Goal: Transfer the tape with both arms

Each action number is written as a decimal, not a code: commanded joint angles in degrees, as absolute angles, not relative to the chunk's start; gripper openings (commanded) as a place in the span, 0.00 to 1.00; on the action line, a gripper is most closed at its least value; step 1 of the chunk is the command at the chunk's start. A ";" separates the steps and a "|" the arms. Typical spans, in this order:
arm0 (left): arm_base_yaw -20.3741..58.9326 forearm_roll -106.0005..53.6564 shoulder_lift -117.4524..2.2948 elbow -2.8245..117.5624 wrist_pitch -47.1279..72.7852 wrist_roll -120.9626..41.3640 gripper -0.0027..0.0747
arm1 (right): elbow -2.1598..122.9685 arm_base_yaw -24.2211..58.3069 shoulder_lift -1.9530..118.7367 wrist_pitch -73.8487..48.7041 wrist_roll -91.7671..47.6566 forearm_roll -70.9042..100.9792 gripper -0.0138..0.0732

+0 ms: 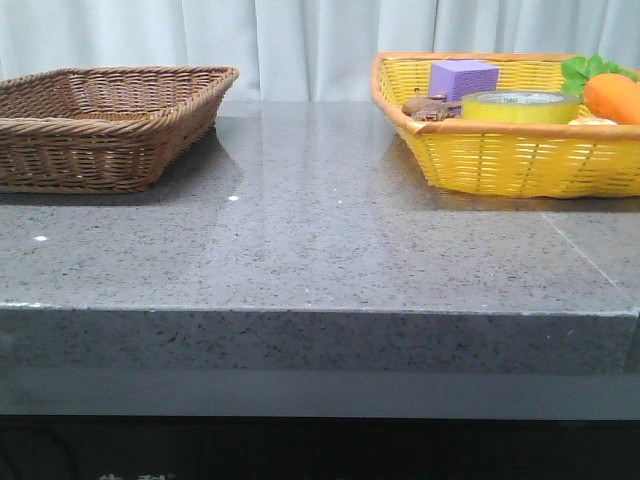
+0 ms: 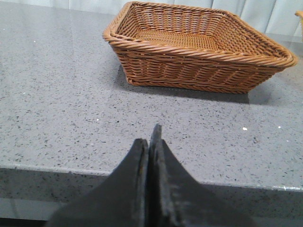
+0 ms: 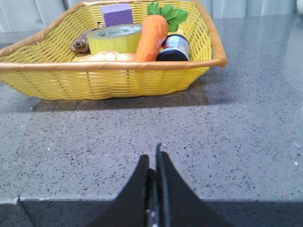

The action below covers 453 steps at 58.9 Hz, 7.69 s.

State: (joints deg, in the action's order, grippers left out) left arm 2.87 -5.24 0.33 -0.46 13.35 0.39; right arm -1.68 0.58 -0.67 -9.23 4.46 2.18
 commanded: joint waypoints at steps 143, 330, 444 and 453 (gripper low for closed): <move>2.77 -3.96 -27.34 26.74 12.77 1.05 0.71 | 46.82 0.43 46.37 -21.06 3.79 3.22 0.90; 2.77 -3.93 -27.34 26.74 11.75 1.05 0.65 | 84.66 35.29 89.87 -45.26 -27.13 26.83 0.18; 2.77 -3.93 -27.34 26.74 11.75 1.05 0.65 | 64.18 7.39 63.05 -32.94 -24.37 28.29 0.07; 2.77 -3.93 -27.34 26.74 11.75 1.05 0.65 | 54.06 5.62 54.05 -27.26 -21.47 26.64 0.07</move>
State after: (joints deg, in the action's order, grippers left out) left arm 2.87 -3.79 -26.84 24.72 16.15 0.39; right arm 56.62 6.29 59.02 -33.49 -22.59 26.73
